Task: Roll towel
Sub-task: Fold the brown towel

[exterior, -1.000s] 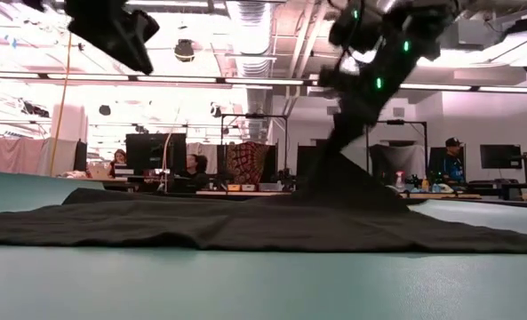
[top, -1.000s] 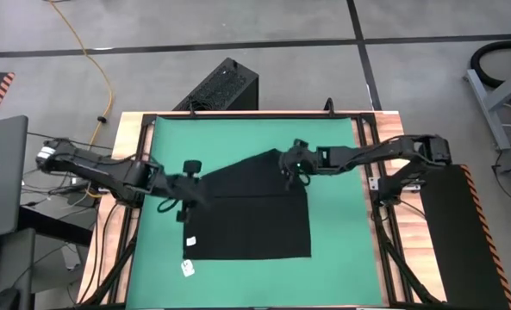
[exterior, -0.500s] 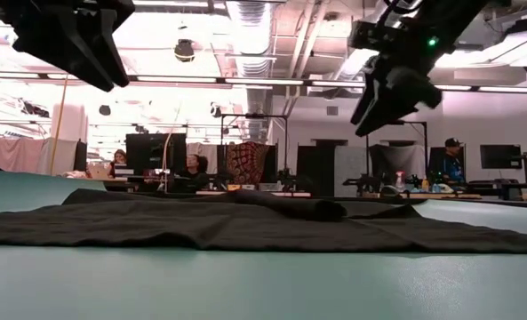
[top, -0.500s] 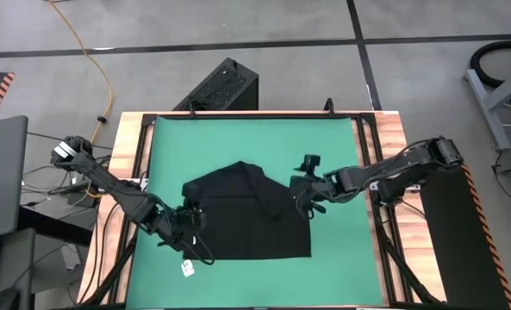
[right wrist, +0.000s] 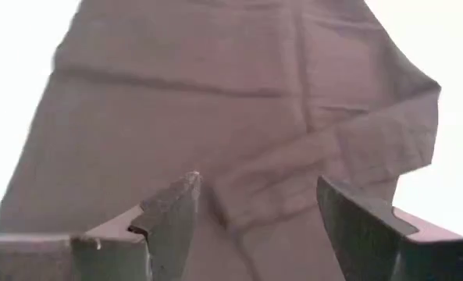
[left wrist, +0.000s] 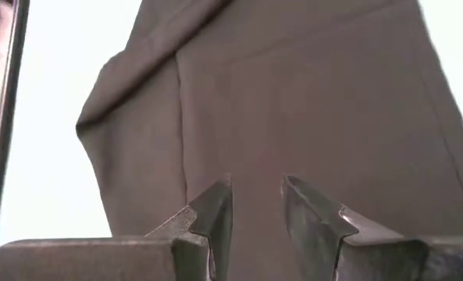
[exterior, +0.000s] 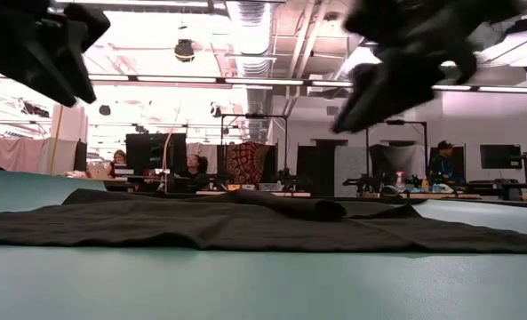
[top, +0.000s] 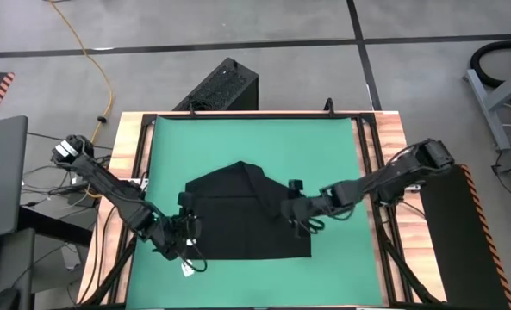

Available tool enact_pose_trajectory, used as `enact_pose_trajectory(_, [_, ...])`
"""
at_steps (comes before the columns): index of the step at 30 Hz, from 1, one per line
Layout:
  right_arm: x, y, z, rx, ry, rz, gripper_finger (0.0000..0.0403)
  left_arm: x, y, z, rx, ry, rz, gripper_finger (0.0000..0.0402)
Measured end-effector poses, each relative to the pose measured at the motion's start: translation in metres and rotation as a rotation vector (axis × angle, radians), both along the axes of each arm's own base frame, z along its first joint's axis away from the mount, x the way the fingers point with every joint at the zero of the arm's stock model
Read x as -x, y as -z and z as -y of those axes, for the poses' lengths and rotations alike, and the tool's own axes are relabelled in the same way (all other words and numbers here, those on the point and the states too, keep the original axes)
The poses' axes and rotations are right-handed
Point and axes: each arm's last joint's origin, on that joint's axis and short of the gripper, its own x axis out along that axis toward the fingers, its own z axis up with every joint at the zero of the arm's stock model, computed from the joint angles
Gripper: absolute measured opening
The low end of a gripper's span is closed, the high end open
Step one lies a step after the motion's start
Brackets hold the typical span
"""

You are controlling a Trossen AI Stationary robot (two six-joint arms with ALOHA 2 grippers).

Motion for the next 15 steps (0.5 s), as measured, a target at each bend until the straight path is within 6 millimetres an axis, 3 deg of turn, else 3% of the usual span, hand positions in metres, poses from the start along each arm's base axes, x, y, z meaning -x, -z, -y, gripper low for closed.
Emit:
enact_pose_trajectory(8, [-0.023, 0.054, 0.013, -0.101, 0.183, -0.099, 0.0282, -0.004, 0.016, -0.003, 0.084, -0.008, 0.042, 0.01])
enact_pose_trajectory(15, [-0.033, 0.075, 0.011, -0.154, 0.241, -0.072, 0.0277, -0.003, 0.026, -0.003, 0.101, -0.005, 0.083, 0.01])
